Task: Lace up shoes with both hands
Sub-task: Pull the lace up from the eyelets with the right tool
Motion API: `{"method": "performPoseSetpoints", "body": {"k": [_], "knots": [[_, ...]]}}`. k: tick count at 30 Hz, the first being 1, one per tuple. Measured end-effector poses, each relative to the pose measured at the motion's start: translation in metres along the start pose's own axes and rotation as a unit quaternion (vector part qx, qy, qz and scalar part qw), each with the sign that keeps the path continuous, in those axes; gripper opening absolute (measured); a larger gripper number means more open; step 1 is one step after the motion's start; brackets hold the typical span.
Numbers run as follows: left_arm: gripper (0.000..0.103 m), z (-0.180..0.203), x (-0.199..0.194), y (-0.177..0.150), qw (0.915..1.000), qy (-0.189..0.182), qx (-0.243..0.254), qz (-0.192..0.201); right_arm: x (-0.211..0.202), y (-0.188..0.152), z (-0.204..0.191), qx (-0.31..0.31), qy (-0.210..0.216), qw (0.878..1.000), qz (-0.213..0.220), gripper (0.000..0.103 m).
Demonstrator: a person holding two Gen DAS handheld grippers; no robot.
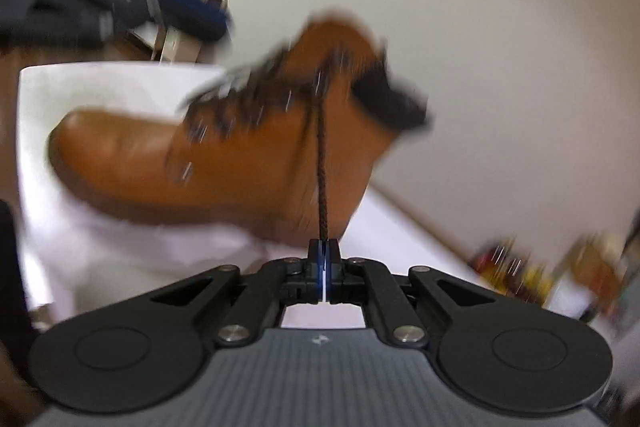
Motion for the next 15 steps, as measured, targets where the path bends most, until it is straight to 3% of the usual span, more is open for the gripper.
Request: {"method": "performPoseSetpoints", "body": {"k": [2, 5, 9, 12, 15], "knots": [[0.008, -0.016, 0.004, -0.023, 0.9990, 0.011, -0.011, -0.042, -0.013, -0.010, -0.005, 0.027, 0.032, 0.999, -0.026, 0.001], [0.008, -0.030, 0.016, -0.048, 0.9959, -0.003, -0.022, -0.088, -0.032, -0.018, -0.017, 0.075, 0.090, 0.992, -0.050, 0.000], [0.008, -0.034, 0.029, -0.062, 0.9933, -0.049, -0.041, -0.096, -0.048, -0.030, -0.047, 0.105, 0.156, 0.979, -0.079, 0.000], [0.003, -0.033, 0.034, -0.063, 0.9927, -0.066, -0.039, -0.093, -0.049, -0.022, -0.046, 0.105, 0.128, 0.984, -0.063, 0.001], [0.000, -0.037, 0.037, -0.062, 0.9916, -0.082, -0.049, -0.087, -0.040, -0.001, -0.018, 0.167, 0.083, 0.982, -0.018, 0.016]]}}
Point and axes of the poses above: each gripper's, at about its wrist camera, not at the fingertips, and x roughly the way its jaws point, z to its right, y to its top, the point moved 3 cm from there along x, roughly the way its jaws point, and after that the axes turned 15 degrees about -y, right-handed, at the moved point
